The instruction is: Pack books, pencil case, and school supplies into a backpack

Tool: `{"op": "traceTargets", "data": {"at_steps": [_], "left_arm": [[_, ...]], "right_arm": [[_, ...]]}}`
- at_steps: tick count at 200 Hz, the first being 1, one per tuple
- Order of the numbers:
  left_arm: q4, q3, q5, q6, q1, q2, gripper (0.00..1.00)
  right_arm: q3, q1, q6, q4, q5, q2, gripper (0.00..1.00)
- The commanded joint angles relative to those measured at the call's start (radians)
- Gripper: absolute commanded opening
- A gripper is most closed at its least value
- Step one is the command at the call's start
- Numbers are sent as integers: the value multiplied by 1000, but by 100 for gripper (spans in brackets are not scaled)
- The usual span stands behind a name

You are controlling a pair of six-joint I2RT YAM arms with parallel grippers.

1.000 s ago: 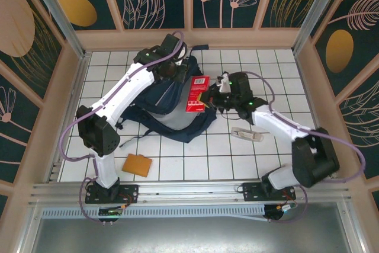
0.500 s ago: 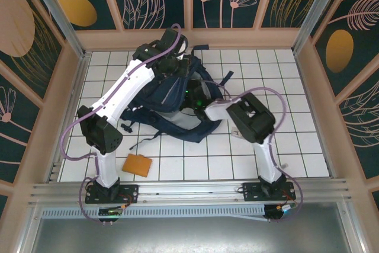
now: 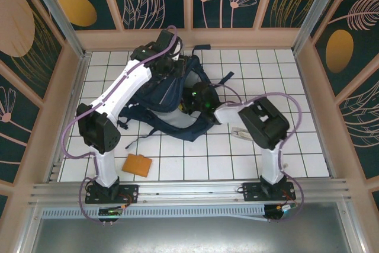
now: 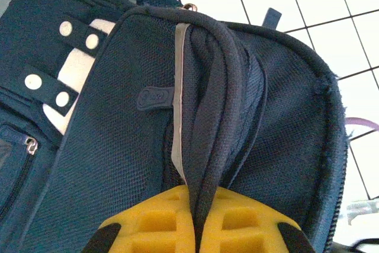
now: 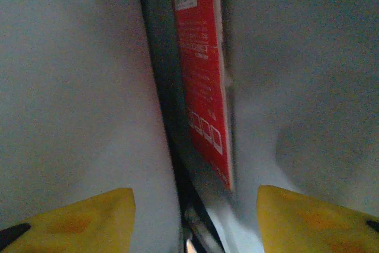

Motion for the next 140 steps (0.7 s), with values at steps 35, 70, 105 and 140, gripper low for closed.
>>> {"op": "traceTargets", "data": {"at_steps": [35, 70, 105, 140], "left_arm": [[212, -213, 55, 76, 34, -79, 3], [206, -255, 169, 65, 33, -48, 63], [184, -404, 25, -48, 42, -192, 74], [187, -705, -10, -212, 134, -478, 77]], "right_arm": [[-176, -90, -261, -327, -64, -321, 57], [-179, -140, -540, -684, 120, -536, 56], [-241, -245, -768, -840, 47, -733, 57], [-146, -162, -1005, -1015, -109, -739, 55]]}}
